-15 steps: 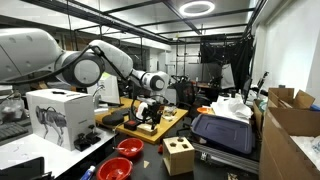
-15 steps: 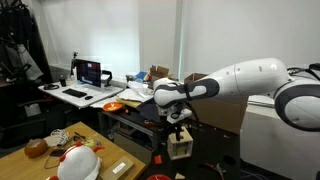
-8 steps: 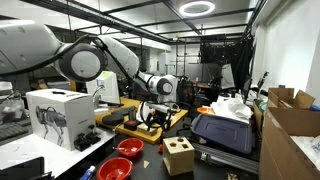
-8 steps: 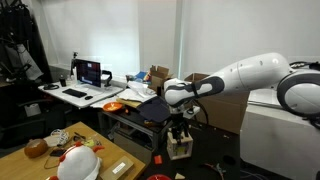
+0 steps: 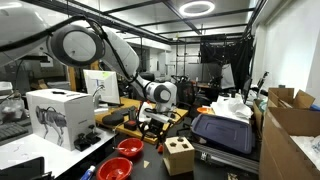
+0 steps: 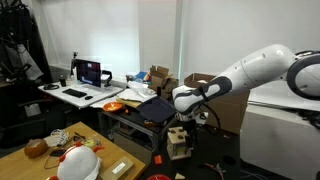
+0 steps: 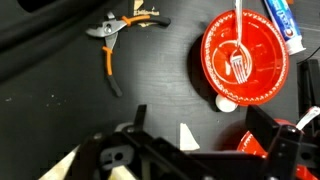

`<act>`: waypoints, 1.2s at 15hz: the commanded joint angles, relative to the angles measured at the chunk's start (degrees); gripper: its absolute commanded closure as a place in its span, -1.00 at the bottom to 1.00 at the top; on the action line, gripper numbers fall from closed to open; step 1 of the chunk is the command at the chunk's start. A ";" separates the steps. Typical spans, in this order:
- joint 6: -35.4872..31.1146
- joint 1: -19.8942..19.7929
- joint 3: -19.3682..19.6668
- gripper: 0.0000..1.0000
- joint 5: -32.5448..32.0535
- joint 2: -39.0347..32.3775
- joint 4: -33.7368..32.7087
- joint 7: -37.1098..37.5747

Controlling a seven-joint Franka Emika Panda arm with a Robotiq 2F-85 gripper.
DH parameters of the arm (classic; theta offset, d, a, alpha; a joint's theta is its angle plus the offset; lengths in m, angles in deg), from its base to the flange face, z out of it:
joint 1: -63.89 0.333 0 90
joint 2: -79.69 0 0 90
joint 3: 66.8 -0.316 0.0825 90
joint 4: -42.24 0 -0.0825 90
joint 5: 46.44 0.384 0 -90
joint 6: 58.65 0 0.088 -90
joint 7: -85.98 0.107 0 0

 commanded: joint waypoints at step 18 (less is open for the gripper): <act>-21.19 -5.96 3.18 -1.00 9.85 6.45 26.72 21.64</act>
